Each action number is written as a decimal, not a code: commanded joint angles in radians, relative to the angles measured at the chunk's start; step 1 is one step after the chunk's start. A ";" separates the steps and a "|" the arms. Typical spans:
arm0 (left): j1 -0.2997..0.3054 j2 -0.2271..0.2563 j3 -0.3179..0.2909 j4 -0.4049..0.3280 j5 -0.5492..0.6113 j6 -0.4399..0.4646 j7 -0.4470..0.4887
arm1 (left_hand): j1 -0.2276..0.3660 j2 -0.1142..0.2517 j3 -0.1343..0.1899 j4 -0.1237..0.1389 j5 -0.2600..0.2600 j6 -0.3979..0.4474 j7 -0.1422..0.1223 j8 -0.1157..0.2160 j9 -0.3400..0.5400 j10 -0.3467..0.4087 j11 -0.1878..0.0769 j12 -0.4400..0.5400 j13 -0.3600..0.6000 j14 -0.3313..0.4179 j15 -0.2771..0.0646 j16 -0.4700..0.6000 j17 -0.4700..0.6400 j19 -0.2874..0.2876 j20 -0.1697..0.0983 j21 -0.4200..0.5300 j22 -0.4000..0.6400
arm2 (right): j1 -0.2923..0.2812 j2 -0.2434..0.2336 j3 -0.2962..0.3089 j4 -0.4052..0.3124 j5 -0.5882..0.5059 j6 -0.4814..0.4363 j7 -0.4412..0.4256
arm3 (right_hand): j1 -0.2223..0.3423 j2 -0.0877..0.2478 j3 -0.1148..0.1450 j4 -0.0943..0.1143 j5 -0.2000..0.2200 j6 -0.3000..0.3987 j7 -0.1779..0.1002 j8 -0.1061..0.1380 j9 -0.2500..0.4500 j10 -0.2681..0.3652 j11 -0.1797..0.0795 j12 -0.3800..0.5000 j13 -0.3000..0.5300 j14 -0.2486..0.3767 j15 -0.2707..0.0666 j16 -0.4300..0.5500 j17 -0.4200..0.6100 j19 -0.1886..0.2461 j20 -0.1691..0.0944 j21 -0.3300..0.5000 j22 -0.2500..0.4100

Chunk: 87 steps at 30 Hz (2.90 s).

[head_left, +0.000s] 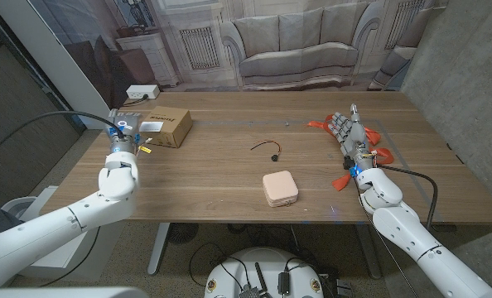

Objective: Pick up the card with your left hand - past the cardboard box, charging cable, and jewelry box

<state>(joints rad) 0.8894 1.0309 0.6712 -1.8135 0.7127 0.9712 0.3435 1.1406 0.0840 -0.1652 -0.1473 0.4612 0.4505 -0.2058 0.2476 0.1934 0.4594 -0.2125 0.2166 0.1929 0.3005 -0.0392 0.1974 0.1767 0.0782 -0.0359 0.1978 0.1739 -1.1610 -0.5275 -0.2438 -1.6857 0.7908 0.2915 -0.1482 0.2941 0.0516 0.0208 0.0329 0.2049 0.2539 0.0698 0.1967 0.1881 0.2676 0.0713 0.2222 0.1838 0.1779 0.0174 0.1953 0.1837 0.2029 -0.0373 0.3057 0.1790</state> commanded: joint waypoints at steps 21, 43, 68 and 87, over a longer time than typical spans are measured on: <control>0.025 -0.103 -0.055 0.140 -0.057 -0.163 0.204 | 0.064 0.039 0.010 0.019 -0.069 0.137 -0.013 0.022 -0.003 0.116 -0.003 0.004 0.005 0.074 -0.165 0.005 0.005 0.039 -0.040 0.006 0.002 | 0.004 -0.003 0.002 0.007 0.011 -0.008 0.007 | -0.002 0.002 -0.005 0.000 -0.002 0.012 -0.002 0.005 0.005 0.012 -0.003 -0.002 0.004 0.013 0.005 -0.001 0.005 0.013 -0.006 -0.010 0.004; -0.009 -0.166 -0.043 0.238 -0.103 -0.237 0.289 | 0.075 0.049 0.010 0.028 -0.093 0.179 -0.013 0.025 -0.001 0.152 -0.003 -0.001 0.005 0.093 -0.165 0.002 0.006 0.052 -0.043 0.006 0.003 | -0.009 -0.002 0.009 0.006 0.014 -0.004 0.001 | -0.002 0.003 -0.006 -0.002 -0.002 0.012 -0.004 0.005 0.005 0.014 -0.002 -0.002 0.005 0.012 0.005 -0.002 0.005 0.016 -0.006 -0.016 0.005; -0.028 -0.183 -0.024 0.304 -0.128 -0.285 0.345 | 0.104 0.063 0.014 0.040 -0.134 0.318 -0.013 0.053 0.002 0.271 -0.002 0.002 0.005 0.149 -0.165 0.005 0.007 0.068 -0.053 0.006 0.003 | -0.016 0.002 0.002 -0.001 0.010 -0.004 -0.006 | -0.003 0.004 -0.008 -0.003 -0.002 0.013 -0.005 0.005 0.005 0.013 -0.003 -0.003 0.005 0.015 0.005 -0.002 0.005 0.019 -0.005 -0.022 0.005; -0.012 -0.192 -0.044 0.311 -0.132 -0.302 0.434 | 0.137 0.073 0.026 0.051 -0.171 0.469 -0.011 0.088 0.002 0.421 -0.003 0.004 0.004 0.234 -0.165 0.008 0.008 0.097 -0.061 0.007 0.003 | -0.027 0.001 0.008 -0.011 0.013 0.009 0.000 | -0.004 0.004 -0.010 -0.004 -0.002 0.014 -0.005 0.004 0.005 0.015 -0.003 -0.003 0.005 0.016 0.007 -0.002 0.005 0.022 -0.005 -0.027 0.005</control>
<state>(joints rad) 0.8686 0.8442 0.6383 -1.5077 0.5840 0.6790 0.7301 1.2681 0.1566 -0.1405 -0.1002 0.2989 0.8914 -0.2142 0.3218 0.1936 0.8599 -0.2137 0.2188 0.1928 0.5180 -0.0513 0.1974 0.1791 0.1657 -0.0412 0.1978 0.1744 -1.1822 -0.5267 -0.2394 -1.6932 0.8009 0.2924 -0.1531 0.2914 0.0544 0.0153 0.0274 0.2049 0.2593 0.0643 0.1967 0.1881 0.2783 0.0714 0.2222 0.1838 0.1851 0.0249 0.1953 0.1837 0.2189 -0.0390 0.2793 0.1790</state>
